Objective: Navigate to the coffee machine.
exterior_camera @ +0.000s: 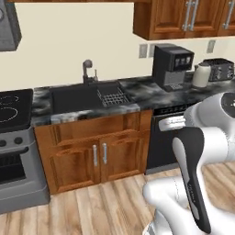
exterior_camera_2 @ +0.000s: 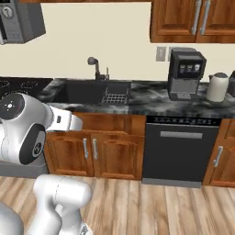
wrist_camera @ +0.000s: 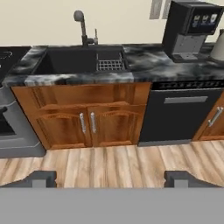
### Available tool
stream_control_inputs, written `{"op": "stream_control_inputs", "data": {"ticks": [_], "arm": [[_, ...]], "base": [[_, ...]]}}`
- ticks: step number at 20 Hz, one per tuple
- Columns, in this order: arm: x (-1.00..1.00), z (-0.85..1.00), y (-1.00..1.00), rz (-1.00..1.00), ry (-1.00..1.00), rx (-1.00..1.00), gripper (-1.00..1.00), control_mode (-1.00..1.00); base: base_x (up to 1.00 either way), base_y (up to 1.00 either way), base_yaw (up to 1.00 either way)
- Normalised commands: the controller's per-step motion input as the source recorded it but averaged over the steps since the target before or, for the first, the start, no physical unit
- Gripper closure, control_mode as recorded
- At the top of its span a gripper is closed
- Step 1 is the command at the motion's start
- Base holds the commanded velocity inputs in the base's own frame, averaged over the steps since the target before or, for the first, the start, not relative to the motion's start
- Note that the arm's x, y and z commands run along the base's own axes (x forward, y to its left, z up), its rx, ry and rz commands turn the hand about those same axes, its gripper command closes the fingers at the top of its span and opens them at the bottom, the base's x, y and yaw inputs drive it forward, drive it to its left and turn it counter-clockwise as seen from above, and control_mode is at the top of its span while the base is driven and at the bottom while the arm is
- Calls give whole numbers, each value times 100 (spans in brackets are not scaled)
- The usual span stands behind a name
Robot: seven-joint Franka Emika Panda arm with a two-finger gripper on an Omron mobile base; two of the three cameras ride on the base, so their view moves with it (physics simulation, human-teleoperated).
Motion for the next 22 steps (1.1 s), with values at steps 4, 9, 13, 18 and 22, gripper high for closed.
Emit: {"op": "stream_control_inputs", "data": {"ticks": [4,9,13,18,22], "arm": [[0,0,0,0,0,0,-100,100],[0,0,0,0,0,0,-100,100],[0,0,0,0,0,0,-100,100],[0,0,0,0,0,0,-100,100],[0,0,0,0,0,0,-100,100]], "base": [[66,-100,8],[90,-100,16],[100,-100,22],[100,-100,24],[100,-97,24]]}}
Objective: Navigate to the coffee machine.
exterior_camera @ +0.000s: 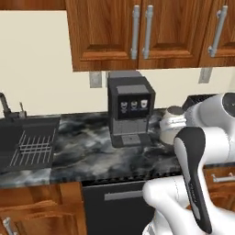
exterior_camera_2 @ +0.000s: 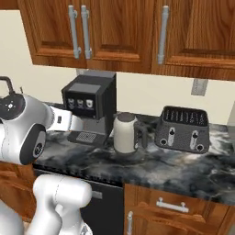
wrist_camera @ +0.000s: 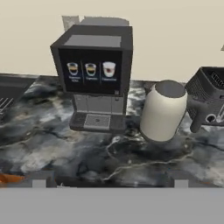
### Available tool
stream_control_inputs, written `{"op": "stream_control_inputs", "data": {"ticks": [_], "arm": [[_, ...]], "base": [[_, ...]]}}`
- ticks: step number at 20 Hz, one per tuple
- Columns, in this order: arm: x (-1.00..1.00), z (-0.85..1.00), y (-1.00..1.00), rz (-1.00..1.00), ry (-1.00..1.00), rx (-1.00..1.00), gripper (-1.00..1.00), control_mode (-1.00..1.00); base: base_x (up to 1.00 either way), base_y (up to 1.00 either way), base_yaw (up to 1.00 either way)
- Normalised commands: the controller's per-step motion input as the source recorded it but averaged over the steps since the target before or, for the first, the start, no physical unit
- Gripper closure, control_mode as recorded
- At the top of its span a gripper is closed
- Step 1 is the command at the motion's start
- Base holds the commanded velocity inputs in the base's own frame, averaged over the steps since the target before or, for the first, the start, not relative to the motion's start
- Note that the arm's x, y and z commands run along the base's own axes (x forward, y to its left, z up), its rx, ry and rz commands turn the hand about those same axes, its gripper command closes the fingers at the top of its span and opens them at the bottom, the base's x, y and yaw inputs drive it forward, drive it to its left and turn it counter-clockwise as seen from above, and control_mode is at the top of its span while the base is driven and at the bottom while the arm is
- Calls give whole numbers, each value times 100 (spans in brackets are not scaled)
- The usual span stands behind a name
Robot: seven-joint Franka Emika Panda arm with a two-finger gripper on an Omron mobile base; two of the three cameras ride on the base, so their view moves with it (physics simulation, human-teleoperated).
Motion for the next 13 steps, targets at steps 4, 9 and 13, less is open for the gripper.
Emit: {"op": "stream_control_inputs", "data": {"ticks": [4,9,13], "arm": [[0,0,0,0,0,0,-100,100],[0,0,0,0,0,0,-100,100],[0,0,0,0,0,0,-100,100]], "base": [[100,-15,10],[100,54,-6],[100,80,-26]]}}
